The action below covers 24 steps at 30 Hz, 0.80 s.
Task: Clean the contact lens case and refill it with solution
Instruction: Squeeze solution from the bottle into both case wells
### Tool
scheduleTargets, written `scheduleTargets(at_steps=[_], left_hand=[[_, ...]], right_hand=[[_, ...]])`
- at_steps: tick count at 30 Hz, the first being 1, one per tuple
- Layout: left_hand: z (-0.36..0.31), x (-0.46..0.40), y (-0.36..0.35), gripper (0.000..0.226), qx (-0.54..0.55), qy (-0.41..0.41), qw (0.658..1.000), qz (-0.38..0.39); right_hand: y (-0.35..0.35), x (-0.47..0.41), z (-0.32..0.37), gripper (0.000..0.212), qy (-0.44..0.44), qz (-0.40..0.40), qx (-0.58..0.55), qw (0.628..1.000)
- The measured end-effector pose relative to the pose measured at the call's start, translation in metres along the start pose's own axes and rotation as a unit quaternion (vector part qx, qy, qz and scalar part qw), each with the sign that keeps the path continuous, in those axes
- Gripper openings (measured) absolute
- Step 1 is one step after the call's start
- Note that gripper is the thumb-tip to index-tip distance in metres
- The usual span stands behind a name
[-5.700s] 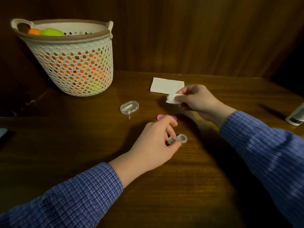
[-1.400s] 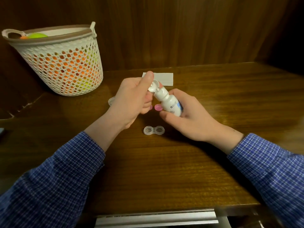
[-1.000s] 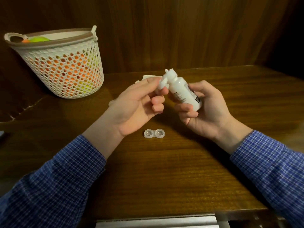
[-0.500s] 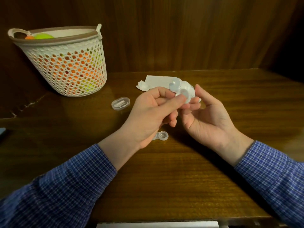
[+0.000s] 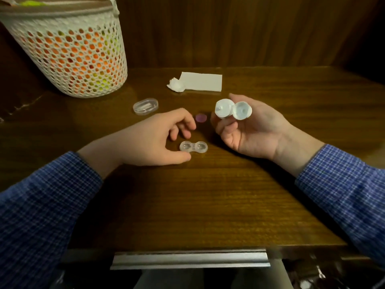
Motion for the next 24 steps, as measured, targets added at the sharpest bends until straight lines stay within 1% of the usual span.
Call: scheduleTargets(at_steps=[1, 4, 5, 8, 13, 16, 20, 24], left_hand=[[0.000, -0.001, -0.001, 0.055, 0.008, -0.005, 1.000, -0.005], [-0.002, -0.004, -0.004, 0.056, 0.022, -0.026, 0.999, -0.033], [-0.002, -0.005, -0.005, 0.056, 0.026, -0.029, 0.998, -0.043], [-0.004, -0.008, -0.010, 0.059, 0.047, -0.033, 0.996, -0.074], [-0.007, -0.011, -0.022, 0.060, 0.088, -0.036, 0.990, -0.103], [-0.007, -0.013, -0.023, 0.060, 0.094, -0.032, 0.990, -0.105], [-0.007, -0.014, -0.024, 0.058, 0.091, -0.035, 0.989, -0.107], [-0.007, -0.014, -0.023, 0.057, 0.089, -0.037, 0.989, -0.109]], right_hand=[[-0.001, 0.000, 0.000, 0.050, 0.000, -0.001, 0.024, 1.000], [-0.006, 0.002, 0.003, 0.029, 0.019, -0.022, 0.084, 0.996], [-0.007, 0.002, 0.004, 0.026, 0.029, -0.034, 0.103, 0.994], [-0.008, 0.000, 0.003, 0.027, 0.072, -0.076, 0.162, 0.981], [-0.006, -0.005, 0.003, 0.031, 0.138, -0.110, 0.232, 0.957], [-0.001, -0.010, 0.005, 0.029, 0.177, -0.151, 0.305, 0.924], [0.000, -0.011, 0.003, 0.028, 0.205, -0.132, 0.379, 0.893], [0.001, -0.012, 0.001, 0.022, 0.227, -0.106, 0.405, 0.879]])
Point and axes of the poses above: each hand's wrist, its own x-axis away from the middle knuckle, its own y-axis out of the back of the hand, z = x × y, the point moved 1 cm from there along -x, towards the middle knuckle, and after that the axes turned 11 degrees about x, right-handed, at the moved point
